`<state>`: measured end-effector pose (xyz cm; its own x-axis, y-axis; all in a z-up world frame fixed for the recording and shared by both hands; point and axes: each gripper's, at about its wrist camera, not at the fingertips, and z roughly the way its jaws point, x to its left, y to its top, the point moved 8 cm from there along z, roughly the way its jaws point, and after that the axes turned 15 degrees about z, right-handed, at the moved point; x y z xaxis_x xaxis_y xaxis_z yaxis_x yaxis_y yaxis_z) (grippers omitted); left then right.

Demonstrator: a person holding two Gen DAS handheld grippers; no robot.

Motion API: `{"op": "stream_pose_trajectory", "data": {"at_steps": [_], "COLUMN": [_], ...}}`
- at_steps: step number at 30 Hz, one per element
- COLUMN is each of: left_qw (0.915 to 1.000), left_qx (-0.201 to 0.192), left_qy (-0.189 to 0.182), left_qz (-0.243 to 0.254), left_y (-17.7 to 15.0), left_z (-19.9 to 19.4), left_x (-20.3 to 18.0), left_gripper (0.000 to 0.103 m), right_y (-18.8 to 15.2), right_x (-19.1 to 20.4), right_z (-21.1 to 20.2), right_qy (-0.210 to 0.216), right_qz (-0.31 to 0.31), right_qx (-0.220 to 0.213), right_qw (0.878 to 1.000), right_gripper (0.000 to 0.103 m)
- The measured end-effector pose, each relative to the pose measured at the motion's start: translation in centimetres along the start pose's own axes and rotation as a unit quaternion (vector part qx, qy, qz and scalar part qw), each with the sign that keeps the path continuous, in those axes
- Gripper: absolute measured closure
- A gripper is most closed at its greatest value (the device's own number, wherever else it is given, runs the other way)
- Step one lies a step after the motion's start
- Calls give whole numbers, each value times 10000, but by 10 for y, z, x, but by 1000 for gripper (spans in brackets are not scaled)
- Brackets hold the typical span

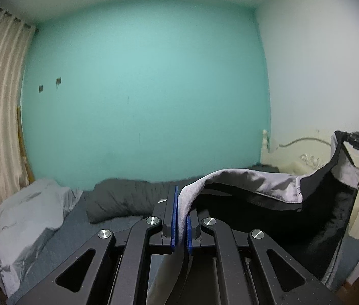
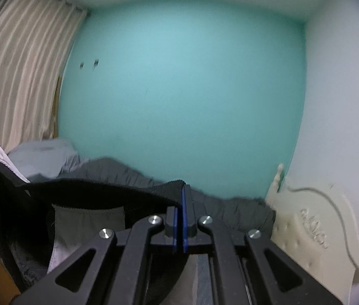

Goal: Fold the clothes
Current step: 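Lift the jacket up with both tools, holding it spread between them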

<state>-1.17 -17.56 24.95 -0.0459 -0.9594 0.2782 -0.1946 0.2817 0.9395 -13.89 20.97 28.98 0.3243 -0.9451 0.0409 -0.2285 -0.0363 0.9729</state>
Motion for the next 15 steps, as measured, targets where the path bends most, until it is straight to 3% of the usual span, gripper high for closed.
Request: {"op": "stream_pose_trajectory", "data": {"at_steps": [7,15], "left_qw": [9977,9876], "left_qx": [643,1506], "left_qy": [-67,-80], "left_qz": [-212,-428], "left_y": [-72,-170], "left_z": [87,211], "left_x": [-6,-16], "left_gripper": [98,98], "right_y": [-77,-176], "right_x": [-9,-16], "right_z": [115,280], "right_qy": [42,3], "right_qz": [183,295], "right_qx": [830,1695], "right_qw": [9964,9851], "right_gripper": [101,101]}}
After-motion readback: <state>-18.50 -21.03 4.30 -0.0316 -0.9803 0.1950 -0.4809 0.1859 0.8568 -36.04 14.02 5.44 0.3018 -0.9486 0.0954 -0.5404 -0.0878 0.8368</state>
